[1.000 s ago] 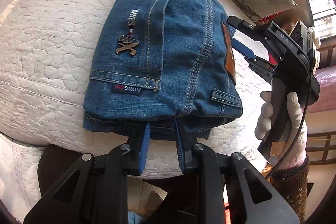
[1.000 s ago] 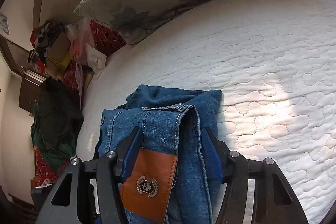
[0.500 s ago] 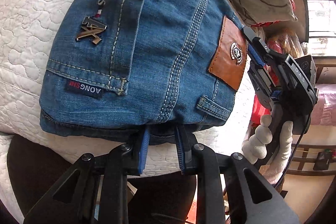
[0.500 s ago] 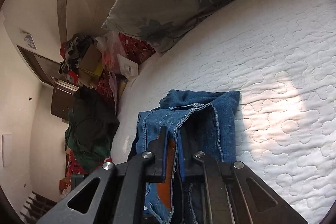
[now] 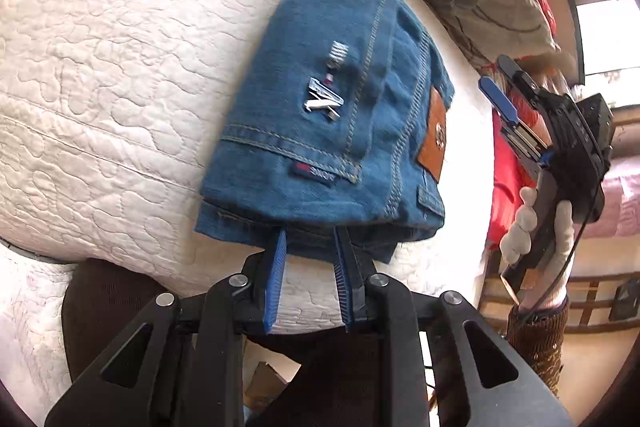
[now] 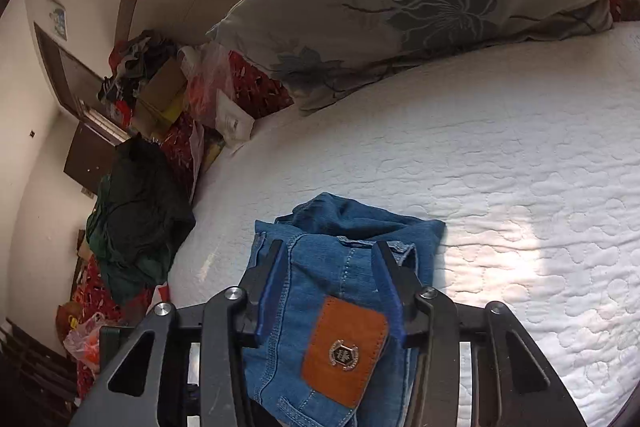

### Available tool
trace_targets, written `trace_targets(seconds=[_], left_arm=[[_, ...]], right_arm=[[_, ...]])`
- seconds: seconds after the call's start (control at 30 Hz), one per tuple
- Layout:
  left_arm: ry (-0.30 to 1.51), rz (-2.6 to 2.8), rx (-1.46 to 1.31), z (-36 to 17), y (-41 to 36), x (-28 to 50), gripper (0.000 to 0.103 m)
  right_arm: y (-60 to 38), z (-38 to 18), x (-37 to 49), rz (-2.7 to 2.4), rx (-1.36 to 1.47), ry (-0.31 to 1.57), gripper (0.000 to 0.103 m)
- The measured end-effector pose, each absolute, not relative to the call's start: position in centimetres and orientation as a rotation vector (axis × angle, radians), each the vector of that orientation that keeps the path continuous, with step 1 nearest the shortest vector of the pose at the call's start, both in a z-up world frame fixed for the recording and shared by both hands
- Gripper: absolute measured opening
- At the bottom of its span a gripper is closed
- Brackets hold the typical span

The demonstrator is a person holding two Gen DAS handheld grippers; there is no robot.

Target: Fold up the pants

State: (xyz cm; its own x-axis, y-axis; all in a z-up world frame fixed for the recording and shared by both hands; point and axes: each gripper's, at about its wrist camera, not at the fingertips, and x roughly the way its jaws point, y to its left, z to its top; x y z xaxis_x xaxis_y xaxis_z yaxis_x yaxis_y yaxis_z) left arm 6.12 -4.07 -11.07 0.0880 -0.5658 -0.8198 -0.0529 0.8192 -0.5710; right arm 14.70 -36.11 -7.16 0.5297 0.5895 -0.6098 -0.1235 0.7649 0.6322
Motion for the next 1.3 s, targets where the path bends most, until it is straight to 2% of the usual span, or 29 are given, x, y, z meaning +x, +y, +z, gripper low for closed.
trace_targets(seconds=[0.07, 0.17, 0.23, 0.27, 0.3, 0.4, 0.53, 0.57, 0.6, 0.63, 0.67, 0.7, 0.73, 0.8, 0.97, 1.03, 1.07, 1.1, 1.17, 1.23, 1.3], left_arm=[[1.476, -0.407, -0.633, -12.1, -3.6, 7.1, 0.021], [1.483, -0.403, -0.599, -12.5, -4.3, 8.0, 0.023], [1.474, -0.409, -0.541, -12.9, -4.5, 7.4, 0.03], [1.472, -0.405, -0.519, -13.2, -4.8, 7.5, 0.03], [1.469, -0.409, -0.512, -13.7, -5.6, 8.0, 0.03], [1.478, -0.442, -0.538, -13.9, -5.5, 8.4, 0.03], [1.479, -0.511, -0.563, -13.3, -4.7, 7.8, 0.03], [1.47, -0.526, -0.558, -12.9, -4.5, 7.5, 0.03], [1.455, -0.536, -0.555, -12.4, -4.2, 7.4, 0.03], [1.435, -0.536, -0.556, -11.9, -3.7, 7.3, 0.03], [1.415, -0.531, -0.561, -11.4, -3.2, 7.5, 0.03], [1.393, -0.522, -0.57, -10.9, -2.3, 7.8, 0.031], [1.377, -0.503, -0.577, -10.5, -2.0, 8.4, 0.033], [1.358, -0.48, -0.6, -9.9, -0.9, 10.1, 0.047], [1.396, -0.458, -0.547, -10.8, -3.2, 12.5, 0.048], [1.415, -0.431, -0.474, -11.3, -4.7, 12.7, 0.048], [1.411, -0.425, -0.434, -11.3, -4.9, 12.2, 0.054], [1.407, -0.418, -0.398, -11.4, -5.5, 12.0, 0.06], [1.414, -0.402, -0.347, -12.0, -6.0, 11.6, 0.061], [1.437, -0.406, -0.336, -12.5, -5.8, 11.5, 0.061], [1.437, -0.43, -0.367, -12.1, -4.9, 11.4, 0.061]], right_arm=[[-32.2, -5.9, 16.3, 0.534, 0.47, 0.927, 0.048], [-26.9, -5.1, 17.9, 0.619, 0.358, 0.905, 0.044], [-24.1, -6.0, 19.0, 0.624, 0.269, 0.937, 0.031], [-23.0, -7.3, 19.6, 0.597, 0.206, 0.985, 0.011], [-22.1, -9.1, 20.3, 0.554, 0.139, 1.044, 0.009], [-22.9, -13.0, 21.1, 0.452, 0.107, 1.112, 0.008], [-26.9, -11.1, 20.3, 0.428, 0.363, 1.077, 0.014], [-28.3, -10.4, 19.5, 0.427, 0.413, 1.062, 0.021], [-29.7, -9.8, 18.7, 0.427, 0.461, 1.054, 0.032], [-31.2, -9.3, 17.5, 0.409, 0.501, 1.04, 0.037], [-32.7, -8.9, 16.3, 0.382, 0.536, 1.026, 0.049], [-34.1, -8.9, 15.2, 0.357, 0.568, 1.021, 0.053], [-35.4, -9.0, 13.8, 0.333, 0.603, 1.018, 0.053], [-37.0, -10.0, 11.4, 0.313, 0.668, 1.032, 0.053], [-35.8, -13.9, 7.2, 0.32, 0.733, 1.123, 0.052], [-34.0, -14.6, 6.0, 0.372, 0.709, 1.133, 0.028], [-33.2, -14.4, 5.2, 0.406, 0.689, 1.11, 0.02], [-32.5, -14.2, 4.4, 0.416, 0.652, 1.086, 0.019], [-31.7, -15.1, 3.3, 0.39, 0.561, 1.096, 0.019], [-32.4, -16.7, 3.2, 0.369, 0.612, 1.137, 0.018], [-33.5, -16.2, 3.3, 0.377, 0.705, 1.127, 0.026]])
